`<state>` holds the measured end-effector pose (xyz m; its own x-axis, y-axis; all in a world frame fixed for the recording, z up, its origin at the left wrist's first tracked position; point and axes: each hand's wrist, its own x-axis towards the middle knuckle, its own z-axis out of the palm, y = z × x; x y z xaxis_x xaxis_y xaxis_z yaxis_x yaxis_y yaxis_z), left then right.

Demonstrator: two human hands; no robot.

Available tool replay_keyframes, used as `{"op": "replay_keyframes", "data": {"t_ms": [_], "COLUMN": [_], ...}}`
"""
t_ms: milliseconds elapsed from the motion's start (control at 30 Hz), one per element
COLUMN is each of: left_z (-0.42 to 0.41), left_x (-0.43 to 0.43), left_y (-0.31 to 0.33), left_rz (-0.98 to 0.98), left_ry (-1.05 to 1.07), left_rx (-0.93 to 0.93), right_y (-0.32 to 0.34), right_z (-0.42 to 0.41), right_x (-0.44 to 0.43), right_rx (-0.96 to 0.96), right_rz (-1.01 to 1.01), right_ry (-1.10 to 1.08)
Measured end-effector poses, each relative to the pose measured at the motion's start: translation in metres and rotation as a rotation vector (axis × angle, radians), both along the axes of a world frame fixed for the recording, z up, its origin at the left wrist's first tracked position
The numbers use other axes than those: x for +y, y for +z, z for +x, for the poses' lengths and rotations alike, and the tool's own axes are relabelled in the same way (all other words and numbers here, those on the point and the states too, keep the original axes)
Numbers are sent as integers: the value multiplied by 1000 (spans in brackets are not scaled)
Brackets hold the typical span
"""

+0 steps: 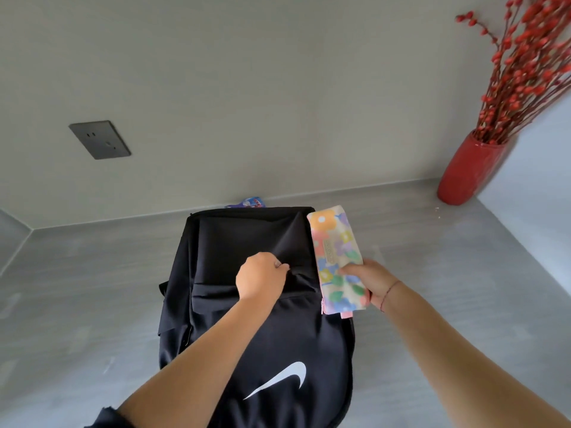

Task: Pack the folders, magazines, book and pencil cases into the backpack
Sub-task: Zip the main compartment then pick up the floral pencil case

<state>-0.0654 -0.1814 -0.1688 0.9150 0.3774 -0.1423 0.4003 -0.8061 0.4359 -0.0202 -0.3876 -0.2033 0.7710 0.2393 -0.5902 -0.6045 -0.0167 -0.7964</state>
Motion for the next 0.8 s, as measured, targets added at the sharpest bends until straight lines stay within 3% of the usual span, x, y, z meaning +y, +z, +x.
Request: {"op": "replay_keyframes", "data": {"t_ms": [400,600,800], "left_z": [-27,-37,-42], "left_x": [73,98,131], "left_y": [17,16,23], "left_rz": [25,217,95], "left_ry": [47,54,101], "left_rx": [108,135,176], "right_y": [8,32,33], "right_z": [-4,-12,-22], "right_x": [7,32,65], "right_rx": [-23,-100,-127], "right_rz": [55,221,197], "right_ry": [23,89,241]}}
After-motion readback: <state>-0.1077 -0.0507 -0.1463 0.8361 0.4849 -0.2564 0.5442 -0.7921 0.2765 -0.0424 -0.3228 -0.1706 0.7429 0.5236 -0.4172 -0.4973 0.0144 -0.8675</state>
